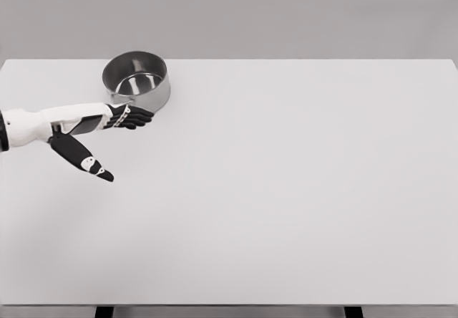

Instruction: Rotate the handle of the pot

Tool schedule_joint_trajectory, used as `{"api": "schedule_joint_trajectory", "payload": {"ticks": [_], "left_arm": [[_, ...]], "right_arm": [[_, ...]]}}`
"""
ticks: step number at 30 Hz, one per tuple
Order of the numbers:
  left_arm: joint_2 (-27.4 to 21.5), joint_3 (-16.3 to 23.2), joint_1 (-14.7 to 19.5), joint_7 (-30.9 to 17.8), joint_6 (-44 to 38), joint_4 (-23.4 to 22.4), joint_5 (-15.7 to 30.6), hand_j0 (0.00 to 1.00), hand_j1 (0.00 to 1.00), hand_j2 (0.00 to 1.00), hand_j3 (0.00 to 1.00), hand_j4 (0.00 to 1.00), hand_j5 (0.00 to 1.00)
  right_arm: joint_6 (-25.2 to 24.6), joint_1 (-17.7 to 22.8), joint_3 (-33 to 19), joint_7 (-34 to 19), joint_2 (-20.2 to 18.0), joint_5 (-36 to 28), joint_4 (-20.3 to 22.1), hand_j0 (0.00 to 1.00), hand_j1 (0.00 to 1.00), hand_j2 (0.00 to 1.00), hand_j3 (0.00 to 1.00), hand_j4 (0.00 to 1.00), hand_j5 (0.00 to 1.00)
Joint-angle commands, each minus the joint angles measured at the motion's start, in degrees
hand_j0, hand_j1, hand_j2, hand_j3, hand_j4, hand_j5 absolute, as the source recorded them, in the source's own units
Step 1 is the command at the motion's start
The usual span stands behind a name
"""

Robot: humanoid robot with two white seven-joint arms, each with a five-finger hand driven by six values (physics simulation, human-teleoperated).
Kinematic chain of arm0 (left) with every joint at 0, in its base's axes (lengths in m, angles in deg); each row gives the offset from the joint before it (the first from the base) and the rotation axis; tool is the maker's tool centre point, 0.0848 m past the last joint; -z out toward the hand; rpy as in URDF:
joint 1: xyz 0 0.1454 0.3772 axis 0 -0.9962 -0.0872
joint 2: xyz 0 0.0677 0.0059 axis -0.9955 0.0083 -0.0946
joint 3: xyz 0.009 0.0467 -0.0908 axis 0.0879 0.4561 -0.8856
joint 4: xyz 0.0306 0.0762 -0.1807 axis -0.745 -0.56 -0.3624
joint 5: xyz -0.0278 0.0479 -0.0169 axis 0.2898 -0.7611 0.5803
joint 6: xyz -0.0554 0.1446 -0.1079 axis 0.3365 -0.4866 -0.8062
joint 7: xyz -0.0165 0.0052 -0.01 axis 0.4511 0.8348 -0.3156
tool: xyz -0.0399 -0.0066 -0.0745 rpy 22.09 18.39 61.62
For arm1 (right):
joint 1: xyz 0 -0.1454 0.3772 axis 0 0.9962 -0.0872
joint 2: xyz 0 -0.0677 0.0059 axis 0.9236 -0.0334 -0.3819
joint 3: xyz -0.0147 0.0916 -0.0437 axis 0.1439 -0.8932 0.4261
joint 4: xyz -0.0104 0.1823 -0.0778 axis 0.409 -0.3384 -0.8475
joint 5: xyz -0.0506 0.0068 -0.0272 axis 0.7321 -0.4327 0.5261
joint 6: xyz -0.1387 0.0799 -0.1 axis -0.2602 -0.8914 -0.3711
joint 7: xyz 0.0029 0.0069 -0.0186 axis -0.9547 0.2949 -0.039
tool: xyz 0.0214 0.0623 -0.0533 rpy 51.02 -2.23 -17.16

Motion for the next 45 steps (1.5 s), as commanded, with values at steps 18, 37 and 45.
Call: {"api": "schedule_joint_trajectory", "payload": {"ticks": [18, 37, 45], "left_arm": [[0.64, 1.6, -0.35, 0.0, -0.34, -8.68, -4.19, 1.0, 1.0, 1.0, 1.0, 1.0, 1.0], [0.29, -0.33, -0.35, 0.0, -0.17, -12.63, -6.74, 1.0, 1.0, 1.0, 1.0, 1.0, 1.0], [0.46, -1.3, -0.18, 0.0, -0.08, -14.74, -9.11, 1.0, 1.0, 1.0, 1.0, 1.0, 1.0]], "right_arm": [[0.0, 0.0, -0.01, 0.0, 0.0, 0.0, 0.0, 1.0, 1.0, 1.0, 1.0, 1.0, 1.0], [0.0, 0.0, -0.01, 0.0, 0.0, 0.0, 0.0, 1.0, 1.0, 1.0, 1.0, 1.0, 1.0], [0.0, 0.0, -0.01, 0.0, 0.0, 0.0, 0.0, 1.0, 1.0, 1.0, 1.0, 1.0, 1.0]]}}
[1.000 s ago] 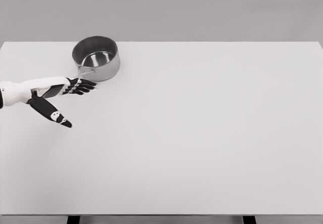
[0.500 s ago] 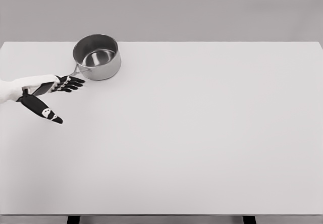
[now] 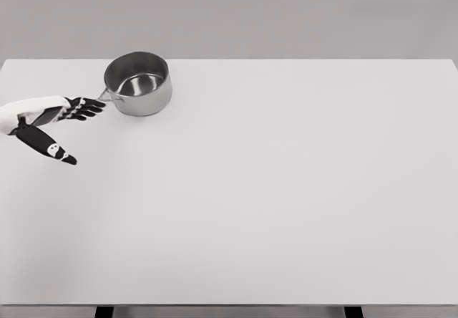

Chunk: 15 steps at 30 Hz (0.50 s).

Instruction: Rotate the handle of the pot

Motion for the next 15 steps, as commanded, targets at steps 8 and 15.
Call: {"api": "schedule_joint_trajectory", "payload": {"ticks": [8, 15], "left_arm": [[0.22, -0.37, 0.44, 0.0, 0.33, -2.84, -2.67, 1.0, 1.0, 1.0, 1.0, 1.0, 1.0], [0.66, -2.39, 0.62, 0.0, 0.42, -3.72, -3.81, 1.0, 1.0, 1.0, 1.0, 1.0, 1.0]], "right_arm": [[0.0, 0.0, -0.01, 0.0, 0.0, 0.0, 0.0, 1.0, 1.0, 1.0, 1.0, 1.0, 1.0], [0.0, 0.0, -0.01, 0.0, 0.0, 0.0, 0.0, 1.0, 1.0, 1.0, 1.0, 1.0, 1.0]]}}
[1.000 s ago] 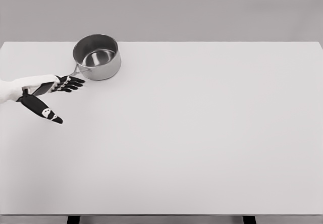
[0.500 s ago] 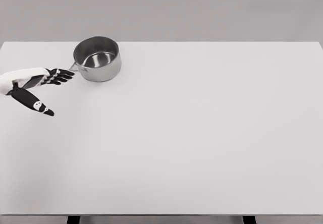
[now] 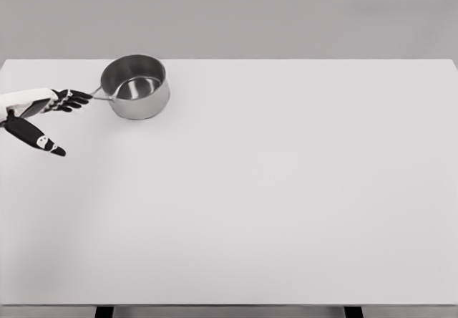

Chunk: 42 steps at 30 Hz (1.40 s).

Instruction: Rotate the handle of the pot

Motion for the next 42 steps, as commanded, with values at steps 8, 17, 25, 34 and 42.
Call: {"api": "schedule_joint_trajectory", "payload": {"ticks": [8, 17, 25, 34, 42], "left_arm": [[1.47, -2.23, 0.0, 0.01, 0.03, -2.38, -1.33, 1.0, 1.0, 1.0, 1.0, 1.0, 1.0], [0.77, -2.67, -0.97, 0.01, 0.21, -1.41, -1.24, 1.0, 1.0, 1.0, 1.0, 1.0, 1.0], [-0.02, -1.96, -2.9, 0.01, 0.21, -0.89, -1.33, 1.0, 1.0, 1.0, 1.0, 1.0, 1.0], [-0.29, -1.88, -3.34, 0.01, 0.03, -3.43, -3.35, 1.0, 1.0, 1.0, 1.0, 1.0, 1.0], [0.59, -1.96, -1.58, 0.01, 0.03, -6.86, -5.98, 1.0, 1.0, 1.0, 1.0, 1.0, 1.0]], "right_arm": [[0.0, 0.0, -0.01, 0.0, 0.0, 0.0, 0.0, 1.0, 1.0, 1.0, 1.0, 1.0, 1.0], [0.0, 0.0, -0.01, 0.0, 0.0, 0.0, 0.0, 1.0, 1.0, 1.0, 1.0, 1.0, 1.0], [0.0, 0.0, -0.01, 0.0, 0.0, 0.0, 0.0, 1.0, 1.0, 1.0, 1.0, 1.0, 1.0], [0.0, 0.0, -0.01, 0.0, 0.0, 0.0, 0.0, 1.0, 1.0, 1.0, 1.0, 1.0, 1.0], [0.0, 0.0, -0.01, 0.0, 0.0, 0.0, 0.0, 1.0, 1.0, 1.0, 1.0, 1.0, 1.0]]}}
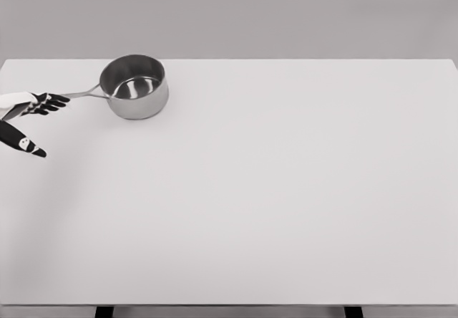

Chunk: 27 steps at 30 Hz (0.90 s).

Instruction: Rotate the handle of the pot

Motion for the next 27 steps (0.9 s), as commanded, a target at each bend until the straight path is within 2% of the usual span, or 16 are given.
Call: {"api": "schedule_joint_trajectory", "payload": {"ticks": [1, 14, 27], "left_arm": [[0.35, -0.07, 0.09, 0.01, 0.0, -1.32, -0.94, 1.0, 1.0, 1.0, 1.0, 1.0, 1.0], [4.48, -0.25, 3.51, 0.01, 0.18, -6.06, -4.1, 1.0, 1.0, 1.0, 1.0, 1.0, 1.0], [7.82, -0.51, 5.27, 0.01, 1.76, -11.25, -6.66, 1.0, 1.0, 1.0, 1.0, 1.0, 1.0]], "right_arm": [[0.0, 0.0, -0.01, 0.0, 0.0, 0.0, 0.0, 1.0, 1.0, 1.0, 1.0, 1.0, 1.0], [0.0, 0.0, -0.01, 0.0, 0.0, 0.0, 0.0, 1.0, 1.0, 1.0, 1.0, 1.0, 1.0], [0.0, 0.0, -0.01, 0.0, 0.0, 0.0, 0.0, 1.0, 1.0, 1.0, 1.0, 1.0, 1.0]]}}
